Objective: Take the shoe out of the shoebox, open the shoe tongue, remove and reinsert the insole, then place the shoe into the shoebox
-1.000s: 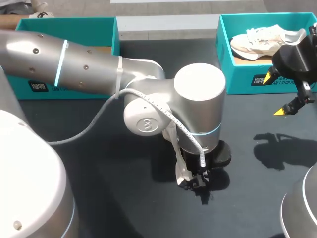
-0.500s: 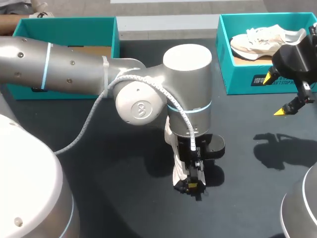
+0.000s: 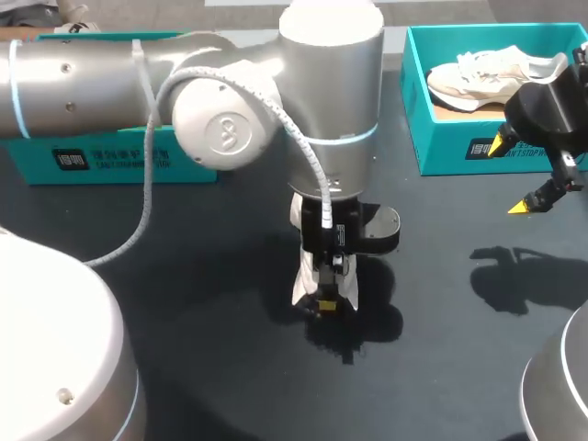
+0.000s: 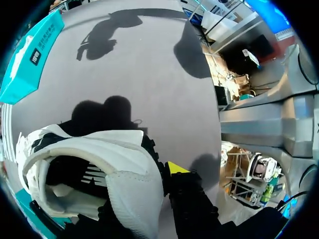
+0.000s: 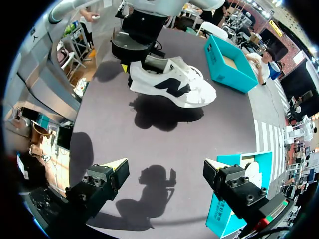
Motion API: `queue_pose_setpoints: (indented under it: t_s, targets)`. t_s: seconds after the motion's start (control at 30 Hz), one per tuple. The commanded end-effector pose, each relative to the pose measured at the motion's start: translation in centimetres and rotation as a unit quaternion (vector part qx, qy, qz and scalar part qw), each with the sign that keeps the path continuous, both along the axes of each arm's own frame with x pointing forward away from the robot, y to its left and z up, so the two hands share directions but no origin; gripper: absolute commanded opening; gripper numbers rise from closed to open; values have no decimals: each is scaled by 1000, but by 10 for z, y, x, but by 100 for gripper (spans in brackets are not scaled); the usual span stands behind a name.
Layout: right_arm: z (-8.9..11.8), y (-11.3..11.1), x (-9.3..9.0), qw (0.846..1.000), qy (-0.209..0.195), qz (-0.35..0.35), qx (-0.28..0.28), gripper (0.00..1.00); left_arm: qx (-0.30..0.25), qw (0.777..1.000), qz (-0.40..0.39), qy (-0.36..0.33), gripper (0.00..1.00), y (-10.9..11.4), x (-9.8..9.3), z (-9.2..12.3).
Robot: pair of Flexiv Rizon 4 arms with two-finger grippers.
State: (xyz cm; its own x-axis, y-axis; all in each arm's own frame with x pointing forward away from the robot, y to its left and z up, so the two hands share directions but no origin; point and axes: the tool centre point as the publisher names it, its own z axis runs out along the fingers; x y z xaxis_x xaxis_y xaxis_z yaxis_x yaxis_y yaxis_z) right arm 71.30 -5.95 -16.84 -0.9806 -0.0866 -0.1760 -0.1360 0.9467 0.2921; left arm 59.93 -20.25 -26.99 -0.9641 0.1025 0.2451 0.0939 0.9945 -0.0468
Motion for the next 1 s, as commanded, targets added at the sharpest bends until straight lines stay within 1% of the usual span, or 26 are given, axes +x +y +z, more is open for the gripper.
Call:
queue_pose_setpoints:
  t_s: [0.03, 0.17, 0.27, 0.33, 0.87, 0.93, 1.0]
  targets:
    - [0, 2, 2, 1000, 2, 0, -2, 100, -16, 1000, -9, -10, 0, 41, 13, 83]
    - [0, 2, 2, 1000, 2, 0, -2, 100, -2, 999, -15, -30, 0, 52, 19, 110]
    - [0, 2, 2, 1000, 2, 0, -2, 100, -8, 999, -25, -25, 0, 55, 19, 120]
    - [0, 2, 2, 1000, 2, 0, -2, 100, -23, 999, -35, -19, 0, 55, 17, 127]
    - [0, 2, 2, 1000, 2, 0, -2, 100, -23, 999, -35, -19, 0, 55, 17, 127]
    - [0, 2, 2, 1000, 2, 0, -2, 100, -22, 999, -41, -13, 0, 69, 25, 126]
    - [0, 2, 2, 1000, 2, 0, -2, 100, -25, 998, -64, -5, 0, 85, 34, 128]
